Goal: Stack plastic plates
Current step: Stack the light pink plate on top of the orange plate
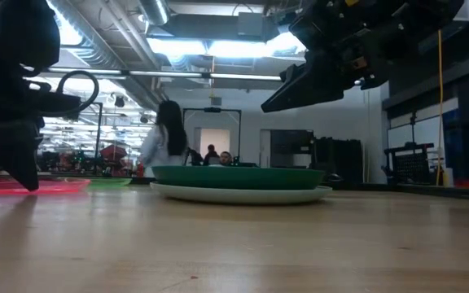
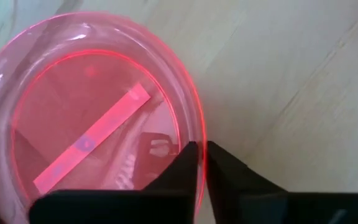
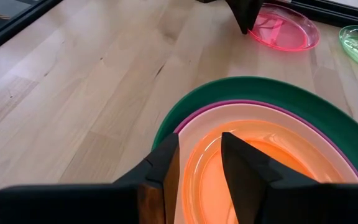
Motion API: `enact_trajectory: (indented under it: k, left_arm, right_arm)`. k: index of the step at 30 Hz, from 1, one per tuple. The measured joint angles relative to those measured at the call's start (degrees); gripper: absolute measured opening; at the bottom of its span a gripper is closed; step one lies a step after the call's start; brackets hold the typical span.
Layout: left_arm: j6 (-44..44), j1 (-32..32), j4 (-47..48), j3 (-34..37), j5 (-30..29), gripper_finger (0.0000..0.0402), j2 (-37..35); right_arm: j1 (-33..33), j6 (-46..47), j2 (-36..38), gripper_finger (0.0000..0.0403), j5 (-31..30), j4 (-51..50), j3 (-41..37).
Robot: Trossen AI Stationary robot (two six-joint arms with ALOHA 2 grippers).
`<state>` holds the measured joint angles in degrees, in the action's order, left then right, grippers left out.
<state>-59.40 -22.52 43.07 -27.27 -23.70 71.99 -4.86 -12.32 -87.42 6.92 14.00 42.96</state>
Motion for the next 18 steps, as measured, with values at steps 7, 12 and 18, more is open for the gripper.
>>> enact_trajectory:
  k: [7, 12, 18]
  left_arm:
    - [-0.04, 0.0, -0.19, 0.0, -1.22, 0.0006, 0.0]
    - [0.33, -0.05, -1.98, 0.0, -0.36, 0.0003, 0.0]
    - [2.27, -1.31, -4.52, -0.39, -0.13, 0.0002, 0.0]
  right_arm:
    - [0.0, 0.0, 0.0, 0.011, -0.03, -0.04, 0.0]
    - [0.0, 0.0, 0.0, 0.011, -0.03, -0.11, 0.0]
    - [0.0, 0.0, 0.0, 0.011, -0.03, -0.45, 0.0]
